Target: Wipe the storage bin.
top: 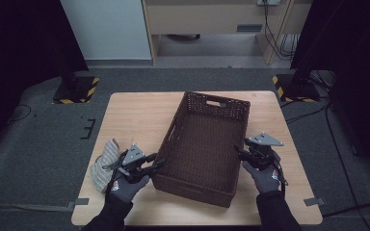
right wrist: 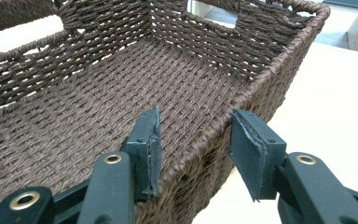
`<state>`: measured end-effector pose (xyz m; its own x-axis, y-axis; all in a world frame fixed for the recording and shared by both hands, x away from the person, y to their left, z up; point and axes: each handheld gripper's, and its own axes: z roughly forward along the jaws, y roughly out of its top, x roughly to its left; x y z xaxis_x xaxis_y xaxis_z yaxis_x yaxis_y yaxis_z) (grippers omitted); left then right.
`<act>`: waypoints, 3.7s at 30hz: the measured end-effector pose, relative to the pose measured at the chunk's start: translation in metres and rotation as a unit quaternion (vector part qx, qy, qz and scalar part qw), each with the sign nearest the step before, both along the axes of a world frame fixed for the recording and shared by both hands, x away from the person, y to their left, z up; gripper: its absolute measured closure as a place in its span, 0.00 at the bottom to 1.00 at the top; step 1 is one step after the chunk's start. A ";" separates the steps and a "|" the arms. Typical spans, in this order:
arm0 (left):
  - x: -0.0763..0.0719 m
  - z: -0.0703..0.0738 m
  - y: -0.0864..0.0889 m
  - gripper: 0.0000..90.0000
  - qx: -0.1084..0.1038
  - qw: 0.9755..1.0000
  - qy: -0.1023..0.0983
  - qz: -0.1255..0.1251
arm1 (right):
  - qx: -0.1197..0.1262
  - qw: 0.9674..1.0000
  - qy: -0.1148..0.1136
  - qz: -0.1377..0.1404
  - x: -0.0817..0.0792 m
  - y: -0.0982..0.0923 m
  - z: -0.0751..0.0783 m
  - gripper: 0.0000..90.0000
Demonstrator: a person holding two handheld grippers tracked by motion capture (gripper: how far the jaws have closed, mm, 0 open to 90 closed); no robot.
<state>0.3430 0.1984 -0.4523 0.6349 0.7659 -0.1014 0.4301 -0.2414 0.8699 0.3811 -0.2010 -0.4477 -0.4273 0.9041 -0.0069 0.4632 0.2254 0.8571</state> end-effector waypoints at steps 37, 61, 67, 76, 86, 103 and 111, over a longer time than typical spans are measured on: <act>0.020 -0.001 -0.008 0.58 -0.014 1.000 -0.001 -0.007 | -0.004 0.999 -0.008 0.034 0.014 0.006 -0.001 0.69; 0.020 0.005 -0.010 0.53 -0.008 1.000 -0.012 -0.003 | 0.003 0.997 0.033 0.069 0.008 0.000 -0.002 0.71; 0.017 0.000 -0.013 0.53 0.005 1.000 -0.010 0.002 | -0.010 0.998 0.015 0.060 0.009 0.004 -0.001 0.64; -0.001 0.000 -0.024 0.52 0.004 1.000 -0.017 -0.007 | -0.012 0.999 0.010 0.046 -0.019 -0.011 0.008 0.63; 0.009 0.016 -0.014 0.49 -0.019 0.999 -0.032 0.006 | -0.013 0.998 0.035 0.056 -0.014 -0.015 0.006 0.79; 0.010 0.002 -0.031 0.49 0.013 1.000 -0.026 0.003 | -0.003 1.000 0.025 0.012 -0.032 -0.023 0.011 0.63; 0.007 0.010 -0.028 0.47 0.000 0.999 -0.039 -0.002 | -0.012 0.999 0.033 -0.010 -0.031 -0.032 0.002 0.68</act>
<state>0.3497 0.1700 -0.4425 0.6447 0.7627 -0.0520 0.3599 -0.2429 0.9008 0.3503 -0.2331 -0.4453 -0.4085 0.9128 -0.0011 0.5234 0.2352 0.8190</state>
